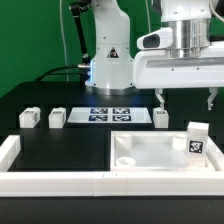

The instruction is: Assemble square table

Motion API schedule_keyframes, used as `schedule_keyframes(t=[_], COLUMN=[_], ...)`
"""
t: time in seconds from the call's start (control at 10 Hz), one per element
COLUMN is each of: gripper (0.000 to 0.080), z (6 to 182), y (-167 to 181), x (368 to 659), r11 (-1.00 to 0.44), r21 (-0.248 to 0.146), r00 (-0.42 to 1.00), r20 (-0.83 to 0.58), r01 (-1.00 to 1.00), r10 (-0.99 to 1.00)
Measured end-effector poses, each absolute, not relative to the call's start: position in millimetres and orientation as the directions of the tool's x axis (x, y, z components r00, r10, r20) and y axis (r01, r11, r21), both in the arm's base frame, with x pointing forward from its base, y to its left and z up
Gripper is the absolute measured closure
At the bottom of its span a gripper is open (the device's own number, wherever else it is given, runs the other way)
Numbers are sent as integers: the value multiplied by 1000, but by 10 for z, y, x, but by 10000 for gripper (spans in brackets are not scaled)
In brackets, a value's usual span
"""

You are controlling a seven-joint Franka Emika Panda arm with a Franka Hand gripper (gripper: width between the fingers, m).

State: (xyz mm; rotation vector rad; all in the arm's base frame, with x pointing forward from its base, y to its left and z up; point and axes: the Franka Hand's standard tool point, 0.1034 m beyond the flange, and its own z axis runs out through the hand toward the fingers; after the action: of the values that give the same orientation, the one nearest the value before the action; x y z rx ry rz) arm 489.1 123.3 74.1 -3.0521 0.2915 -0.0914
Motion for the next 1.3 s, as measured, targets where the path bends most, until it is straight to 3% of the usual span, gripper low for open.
schedule_keyframes(t=[0.2, 0.3, 0.5, 0.7, 1.0, 1.3], gripper=[151, 151, 151, 151, 151, 151], z=[447, 398, 419, 414, 438, 441], y=[1086, 1063, 1069, 1051, 840, 1004], x=[4415, 4309, 4351, 4272, 4108, 4061], r11=[-1000, -1000, -1000, -1000, -997, -990], r21=[-5, 3, 0, -6, -6, 63], r00=[1000, 998, 998, 981, 841, 730], r20=[-29, -54, -66, -193, -537, -669], r01=[8, 17, 13, -1, -76, -129], r10=[8, 17, 13, 0, -61, -138])
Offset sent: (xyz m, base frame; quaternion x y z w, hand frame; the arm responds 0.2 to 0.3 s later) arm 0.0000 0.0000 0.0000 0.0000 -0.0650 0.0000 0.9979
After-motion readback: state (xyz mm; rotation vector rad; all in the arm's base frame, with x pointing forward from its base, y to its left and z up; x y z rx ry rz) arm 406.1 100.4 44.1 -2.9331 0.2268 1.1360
